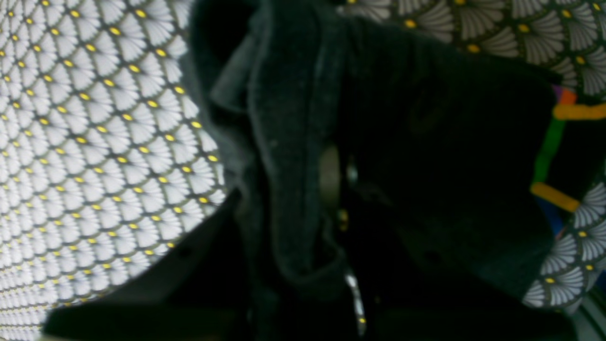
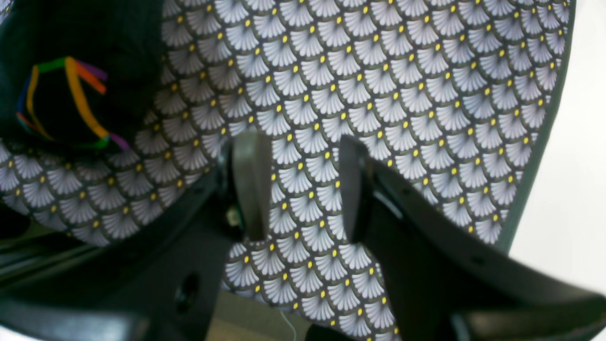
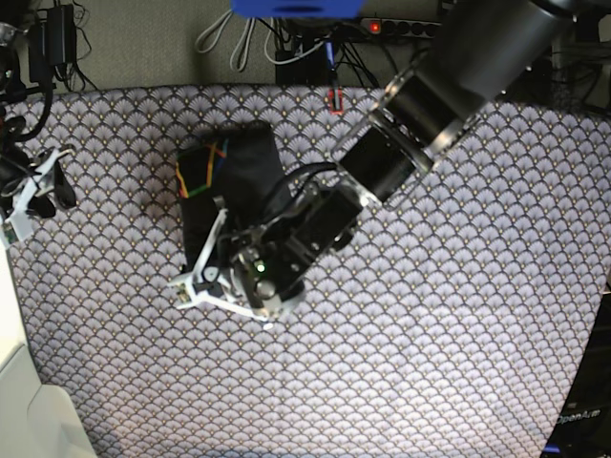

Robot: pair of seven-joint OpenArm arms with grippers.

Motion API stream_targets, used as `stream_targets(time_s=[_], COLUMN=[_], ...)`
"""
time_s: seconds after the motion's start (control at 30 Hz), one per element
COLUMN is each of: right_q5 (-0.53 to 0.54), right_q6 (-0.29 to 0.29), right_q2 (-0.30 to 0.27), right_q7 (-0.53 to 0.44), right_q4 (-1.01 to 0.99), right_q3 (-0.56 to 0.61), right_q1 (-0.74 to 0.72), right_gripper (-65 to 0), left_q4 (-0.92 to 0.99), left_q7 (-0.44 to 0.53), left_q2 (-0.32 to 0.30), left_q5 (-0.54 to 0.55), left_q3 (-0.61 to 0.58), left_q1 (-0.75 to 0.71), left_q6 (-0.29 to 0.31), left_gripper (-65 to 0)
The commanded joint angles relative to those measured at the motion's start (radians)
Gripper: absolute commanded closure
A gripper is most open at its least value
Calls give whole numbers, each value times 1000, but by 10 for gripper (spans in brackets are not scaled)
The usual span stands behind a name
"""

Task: Fold the T-shirt properly
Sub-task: 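Drag the bundle with the left gripper and set it down squared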

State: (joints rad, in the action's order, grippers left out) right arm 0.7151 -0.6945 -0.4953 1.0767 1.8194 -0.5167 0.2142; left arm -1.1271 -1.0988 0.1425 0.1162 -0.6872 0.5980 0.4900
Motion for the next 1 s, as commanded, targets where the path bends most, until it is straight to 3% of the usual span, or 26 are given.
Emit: stream_targets(time_s=[0.0, 0.4, 0.6, 0.77, 0.97], right_q5=[13, 13, 13, 13, 13], right_q6=[-4, -4, -4, -4, -4], right_q2=[-19, -19, -19, -19, -19], right_q7=[-19, -19, -19, -19, -19], right_q4=[13, -7, -7, -7, -7], right_q3=[-10, -10, -10, -10, -10], right_q1=[-8, -9, -9, -9, -8], right_gripper=[-240, -240, -240, -240, -240], left_q4=[-15, -3, 95, 97, 101], left_q7=[15, 52, 99, 133, 139], left_q2=[15, 13, 15, 15, 15], left_q5=[3, 1, 1, 1, -106], left_q3=[-1, -6, -131, -164, -164], left_q1=[46, 81, 104, 107, 124], left_q6=[-4, -1, -1, -1, -1], left_gripper=[-5, -5, -5, -5, -5])
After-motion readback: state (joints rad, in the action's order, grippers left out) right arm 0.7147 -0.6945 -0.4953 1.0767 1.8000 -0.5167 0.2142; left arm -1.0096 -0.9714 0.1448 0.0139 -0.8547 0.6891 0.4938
